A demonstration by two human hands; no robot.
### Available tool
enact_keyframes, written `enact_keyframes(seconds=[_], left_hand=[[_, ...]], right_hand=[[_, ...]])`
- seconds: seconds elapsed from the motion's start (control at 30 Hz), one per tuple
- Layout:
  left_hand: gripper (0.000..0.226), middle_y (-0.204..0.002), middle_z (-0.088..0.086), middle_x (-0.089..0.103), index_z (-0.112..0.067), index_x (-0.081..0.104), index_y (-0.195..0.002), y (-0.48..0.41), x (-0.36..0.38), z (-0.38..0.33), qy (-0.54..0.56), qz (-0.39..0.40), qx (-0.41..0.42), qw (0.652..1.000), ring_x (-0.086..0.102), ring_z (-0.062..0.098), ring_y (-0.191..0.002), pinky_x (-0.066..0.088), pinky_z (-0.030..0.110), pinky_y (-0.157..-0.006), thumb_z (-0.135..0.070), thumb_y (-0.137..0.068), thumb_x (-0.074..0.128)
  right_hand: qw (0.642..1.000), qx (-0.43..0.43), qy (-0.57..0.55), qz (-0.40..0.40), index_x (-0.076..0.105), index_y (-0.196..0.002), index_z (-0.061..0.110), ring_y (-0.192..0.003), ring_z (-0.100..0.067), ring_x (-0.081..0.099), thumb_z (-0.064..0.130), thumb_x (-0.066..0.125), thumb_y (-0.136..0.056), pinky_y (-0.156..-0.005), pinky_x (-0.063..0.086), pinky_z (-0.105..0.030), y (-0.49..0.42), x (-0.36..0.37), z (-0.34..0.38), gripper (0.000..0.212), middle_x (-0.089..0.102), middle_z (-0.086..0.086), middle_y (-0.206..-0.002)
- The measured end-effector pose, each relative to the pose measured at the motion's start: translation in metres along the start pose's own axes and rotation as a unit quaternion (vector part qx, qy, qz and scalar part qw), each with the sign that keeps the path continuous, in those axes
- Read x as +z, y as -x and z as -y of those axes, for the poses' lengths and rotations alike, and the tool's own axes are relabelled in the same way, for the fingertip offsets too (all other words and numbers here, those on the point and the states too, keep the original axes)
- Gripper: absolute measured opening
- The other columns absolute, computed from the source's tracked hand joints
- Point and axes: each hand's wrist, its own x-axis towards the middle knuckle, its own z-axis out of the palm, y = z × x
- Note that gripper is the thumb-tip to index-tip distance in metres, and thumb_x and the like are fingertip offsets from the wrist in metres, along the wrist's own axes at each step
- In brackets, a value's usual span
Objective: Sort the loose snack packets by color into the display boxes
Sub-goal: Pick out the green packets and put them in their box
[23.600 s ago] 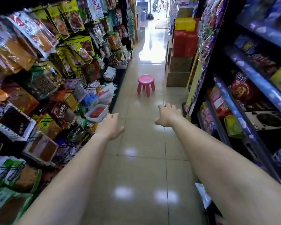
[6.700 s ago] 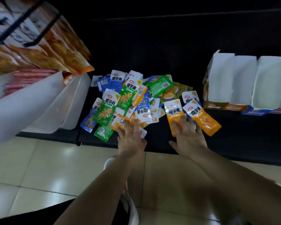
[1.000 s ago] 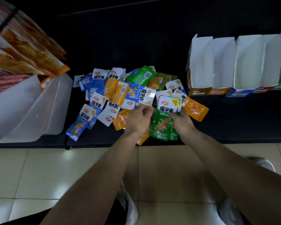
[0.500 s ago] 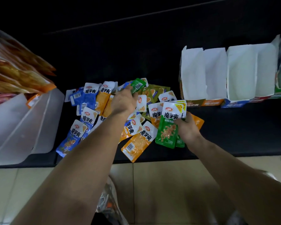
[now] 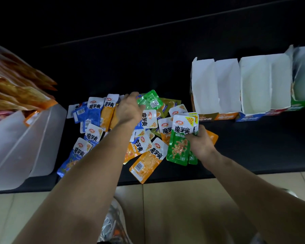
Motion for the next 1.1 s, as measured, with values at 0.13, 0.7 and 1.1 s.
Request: enact_keyframes(seconds=[0.13, 0.7, 1.1], left_hand=[[0.024, -0.118, 0.000, 0.066, -0.021, 0.068, -0.118, -0.015, -0.014, -0.014, 0.133, -0.032, 0.022, 0.990, 0.064, 0.014, -0.100, 0.051, 0.025, -0.082, -0.022, -0.094, 0.068], [0.032, -0.125, 0.006, 0.057, -0.015, 0.060, -0.119, 0.085, 0.019, 0.020, 0.063, 0.016, 0.052, 0.997, 0.054, 0.026, -0.114, 0.050, 0.036, -0.087, -0.029, -0.091, 0.068], [0.060, -0.099, 0.000, 0.066, -0.009, 0.049, -0.136, 0.072, 0.033, -0.018, 0.165, 0.027, -0.069, 0.984, 0.064, 0.025, -0.102, 0.053, 0.042, -0.091, -0.025, -0.085, 0.077]], right_hand=[[1.000, 0.005, 0.006, -0.001, 0.046, -0.100, 0.036, -0.095, -0.020, 0.060, 0.017, 0.054, -0.100, -0.092, 0.053, -0.049, -0.003, 0.001, 0.001, 0.020, 0.060, 0.004, -0.102], [0.999, 0.038, -0.004, -0.033, 0.043, -0.117, 0.029, -0.087, -0.016, 0.059, 0.018, 0.056, -0.098, -0.079, 0.050, -0.039, 0.013, -0.017, -0.014, 0.025, 0.061, 0.000, -0.105], [0.999, 0.021, -0.012, -0.031, 0.049, -0.121, 0.031, -0.084, -0.004, 0.054, 0.018, 0.058, -0.098, -0.065, 0.043, -0.026, 0.010, -0.029, -0.017, 0.027, 0.057, 0.014, -0.097]])
